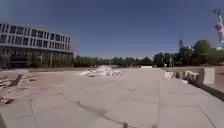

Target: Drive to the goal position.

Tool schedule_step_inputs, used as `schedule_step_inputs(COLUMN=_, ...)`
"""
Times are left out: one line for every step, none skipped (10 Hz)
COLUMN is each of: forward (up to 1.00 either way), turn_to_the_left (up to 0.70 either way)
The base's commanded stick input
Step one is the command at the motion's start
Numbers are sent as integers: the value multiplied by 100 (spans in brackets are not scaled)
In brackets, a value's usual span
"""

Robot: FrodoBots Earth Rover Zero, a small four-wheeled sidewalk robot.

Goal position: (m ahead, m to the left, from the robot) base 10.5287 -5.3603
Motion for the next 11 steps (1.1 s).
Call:
schedule_step_inputs(forward=70, turn_to_the_left=0)
schedule_step_inputs(forward=70, turn_to_the_left=0)
schedule_step_inputs(forward=70, turn_to_the_left=0)
schedule_step_inputs(forward=70, turn_to_the_left=0)
schedule_step_inputs(forward=70, turn_to_the_left=0)
schedule_step_inputs(forward=70, turn_to_the_left=0)
schedule_step_inputs(forward=70, turn_to_the_left=-35)
schedule_step_inputs(forward=70, turn_to_the_left=-35)
schedule_step_inputs(forward=70, turn_to_the_left=-35)
schedule_step_inputs(forward=70, turn_to_the_left=-35)
schedule_step_inputs(forward=70, turn_to_the_left=-35)
